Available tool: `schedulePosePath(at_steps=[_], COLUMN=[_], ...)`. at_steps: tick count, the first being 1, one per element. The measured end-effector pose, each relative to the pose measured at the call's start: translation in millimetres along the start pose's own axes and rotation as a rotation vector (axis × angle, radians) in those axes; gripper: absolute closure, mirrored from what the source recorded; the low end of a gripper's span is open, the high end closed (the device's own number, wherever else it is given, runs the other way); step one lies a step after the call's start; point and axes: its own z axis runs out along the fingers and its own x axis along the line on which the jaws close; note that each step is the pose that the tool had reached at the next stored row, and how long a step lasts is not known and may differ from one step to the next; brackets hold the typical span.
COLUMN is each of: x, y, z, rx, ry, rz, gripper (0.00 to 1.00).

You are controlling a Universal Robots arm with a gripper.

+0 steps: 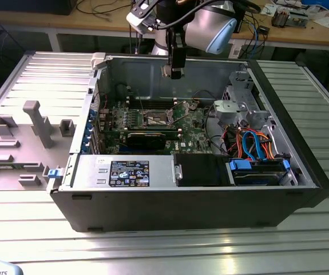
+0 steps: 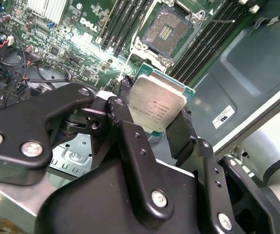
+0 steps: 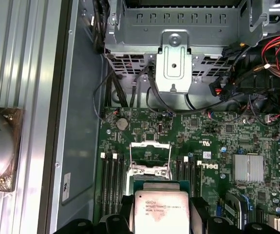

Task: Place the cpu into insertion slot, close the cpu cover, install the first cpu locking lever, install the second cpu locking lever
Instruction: 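Place the cpu into insertion slot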

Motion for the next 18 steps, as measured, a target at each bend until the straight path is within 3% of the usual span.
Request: schedulePosePath(at_steps=[8, 12, 18], x=[0.1, 0.1, 0.0], y=[-1.7, -4.3, -4.7], z=[0.5, 4.8, 8.3], rx=[-0.0001, -0.0005, 0.0], ry=[0.0, -0.0025, -0.003], rz=[0.002, 0.029, 0.034], gripper=[0.46, 0.46, 0.46])
